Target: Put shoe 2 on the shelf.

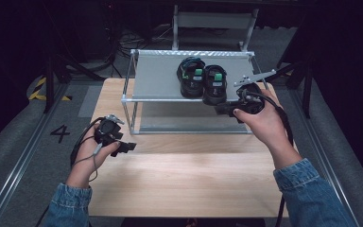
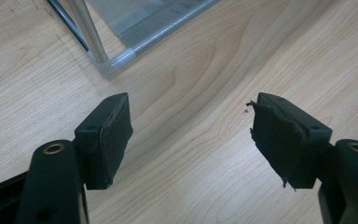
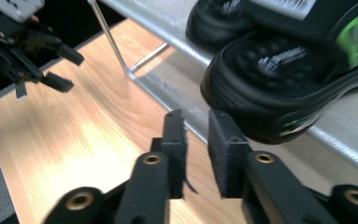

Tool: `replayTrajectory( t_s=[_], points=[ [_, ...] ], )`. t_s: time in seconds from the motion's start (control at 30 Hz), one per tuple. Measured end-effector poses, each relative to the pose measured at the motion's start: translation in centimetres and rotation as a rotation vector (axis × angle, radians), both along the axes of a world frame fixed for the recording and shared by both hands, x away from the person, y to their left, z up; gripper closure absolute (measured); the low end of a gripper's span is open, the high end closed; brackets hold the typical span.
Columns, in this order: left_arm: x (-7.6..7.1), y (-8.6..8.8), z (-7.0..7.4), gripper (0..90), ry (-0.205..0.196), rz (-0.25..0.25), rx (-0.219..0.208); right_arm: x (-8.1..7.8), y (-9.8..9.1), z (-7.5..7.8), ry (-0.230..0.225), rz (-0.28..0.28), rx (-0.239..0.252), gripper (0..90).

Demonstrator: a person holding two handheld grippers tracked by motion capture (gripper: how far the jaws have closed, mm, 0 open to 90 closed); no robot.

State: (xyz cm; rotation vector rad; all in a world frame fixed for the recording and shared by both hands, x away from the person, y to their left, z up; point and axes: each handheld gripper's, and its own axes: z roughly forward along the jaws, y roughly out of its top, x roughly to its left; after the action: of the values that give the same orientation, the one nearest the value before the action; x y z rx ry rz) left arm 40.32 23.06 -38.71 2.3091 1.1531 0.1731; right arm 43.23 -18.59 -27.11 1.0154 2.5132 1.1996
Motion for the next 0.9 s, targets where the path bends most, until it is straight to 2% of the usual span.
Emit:
replayTrajectory(
  t_s=[0.27,0.53,0.9],
  points=[
    [-0.1,0.3,0.0,29.0,-0.002,0.007,-0.003,0.9,0.0,-0.8,-0.017,-0.020,-0.008,90.0],
    [-0.1,0.4,-0.1,29.0,-0.001,0.016,-0.008,1.9,-0.3,-0.8,-0.029,-0.036,0.024,90.0],
    [0.1,0.4,-0.1,29.0,0.006,0.010,-0.004,3.4,-0.5,-1.3,-0.038,-0.081,0.019,90.0]
  ],
)
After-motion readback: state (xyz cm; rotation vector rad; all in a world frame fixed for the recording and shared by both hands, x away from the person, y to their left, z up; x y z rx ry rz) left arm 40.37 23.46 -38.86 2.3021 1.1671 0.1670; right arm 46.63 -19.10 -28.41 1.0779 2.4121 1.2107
